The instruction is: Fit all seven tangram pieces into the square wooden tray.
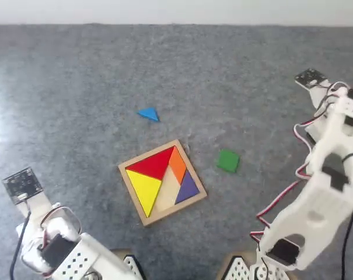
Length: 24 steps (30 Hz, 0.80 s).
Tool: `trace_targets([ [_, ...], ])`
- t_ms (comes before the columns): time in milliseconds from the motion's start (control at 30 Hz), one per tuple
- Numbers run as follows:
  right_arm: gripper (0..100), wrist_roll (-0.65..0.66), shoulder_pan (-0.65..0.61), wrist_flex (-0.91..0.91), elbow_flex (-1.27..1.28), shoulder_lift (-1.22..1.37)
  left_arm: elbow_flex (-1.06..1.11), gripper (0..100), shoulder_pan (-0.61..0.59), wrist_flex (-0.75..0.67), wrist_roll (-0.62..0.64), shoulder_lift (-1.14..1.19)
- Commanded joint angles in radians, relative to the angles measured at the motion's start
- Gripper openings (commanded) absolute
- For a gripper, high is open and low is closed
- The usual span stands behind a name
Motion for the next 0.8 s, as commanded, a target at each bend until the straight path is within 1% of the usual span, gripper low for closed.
trace_targets([
  [0, 26.1, 0.091, 0.030, 0.125, -0.379, 0.159, -0.021, 2, -0.005, 0.000, -0.005, -0.018],
  [100, 26.0, 0.153, 0.054, 0.243, -0.649, 0.306, -0.021, 2, -0.005, 0.000, -0.005, -0.018],
  [233, 26.0, 0.199, 0.081, 0.377, -0.987, 0.466, -0.021, 2, -0.005, 0.000, -0.005, -0.018],
  [333, 26.2, 0.227, 0.093, 0.403, -1.146, 0.570, -0.021, 2, -0.005, 0.000, -0.005, -0.018],
  [433, 26.2, 0.236, 0.108, 0.384, -1.201, 0.645, -0.021, 2, -0.005, 0.000, -0.005, -0.018],
  [633, 26.2, 0.236, 0.122, 0.367, -1.201, 0.702, -0.021, 2, -0.005, 0.000, -0.005, -0.018],
  [767, 26.2, 0.236, 0.137, 0.309, -1.200, 0.728, -0.021, 1, -0.005, 0.000, -0.005, -0.018],
])
